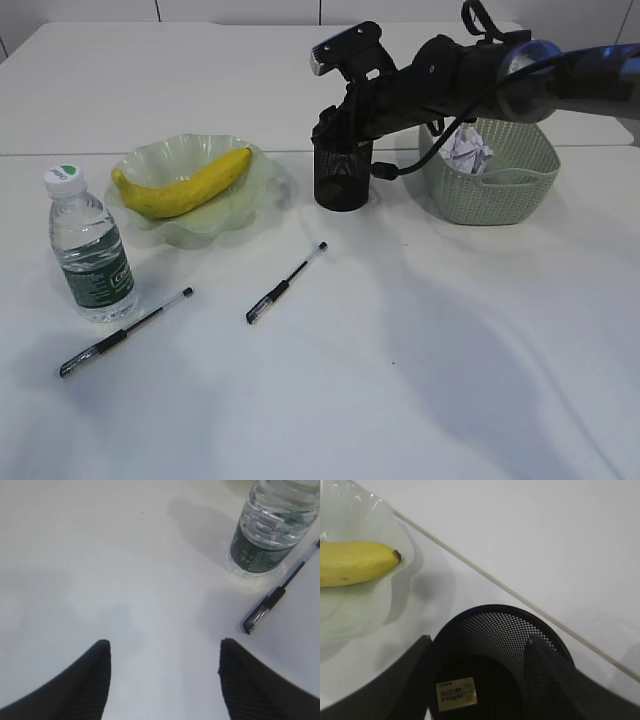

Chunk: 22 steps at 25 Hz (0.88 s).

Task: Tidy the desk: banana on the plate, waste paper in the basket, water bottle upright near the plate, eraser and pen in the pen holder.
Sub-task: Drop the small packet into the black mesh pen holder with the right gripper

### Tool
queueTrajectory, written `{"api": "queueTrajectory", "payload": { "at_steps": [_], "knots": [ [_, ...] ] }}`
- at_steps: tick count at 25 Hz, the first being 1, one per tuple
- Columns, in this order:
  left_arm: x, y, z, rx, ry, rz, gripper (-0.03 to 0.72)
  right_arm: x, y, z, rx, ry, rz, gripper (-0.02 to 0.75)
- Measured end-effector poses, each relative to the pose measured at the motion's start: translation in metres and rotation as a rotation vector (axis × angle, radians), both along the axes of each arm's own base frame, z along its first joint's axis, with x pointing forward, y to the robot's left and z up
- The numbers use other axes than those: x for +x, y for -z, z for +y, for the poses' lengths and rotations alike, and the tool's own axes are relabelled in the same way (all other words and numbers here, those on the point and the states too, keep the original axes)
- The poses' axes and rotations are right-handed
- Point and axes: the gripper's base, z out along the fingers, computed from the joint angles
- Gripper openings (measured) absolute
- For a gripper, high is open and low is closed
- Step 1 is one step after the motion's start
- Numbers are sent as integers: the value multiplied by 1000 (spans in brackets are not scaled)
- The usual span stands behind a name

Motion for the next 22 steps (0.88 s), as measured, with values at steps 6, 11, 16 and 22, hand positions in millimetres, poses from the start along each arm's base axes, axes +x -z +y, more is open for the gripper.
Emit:
{"api": "queueTrajectory", "payload": {
  "at_steps": [6,11,16,22],
  "knots": [
    [0,0,0,0,0,0,486,-8,-19,0,0,-33,27,427],
    [0,0,0,0,0,0,486,-18,-50,-1,2,-63,17,427],
    [0,0,0,0,0,0,482,-32,-69,-3,-52,-127,70,427],
    [-1,1,0,3,-4,17,479,-51,-87,-9,-123,-196,160,427]
  ]
}}
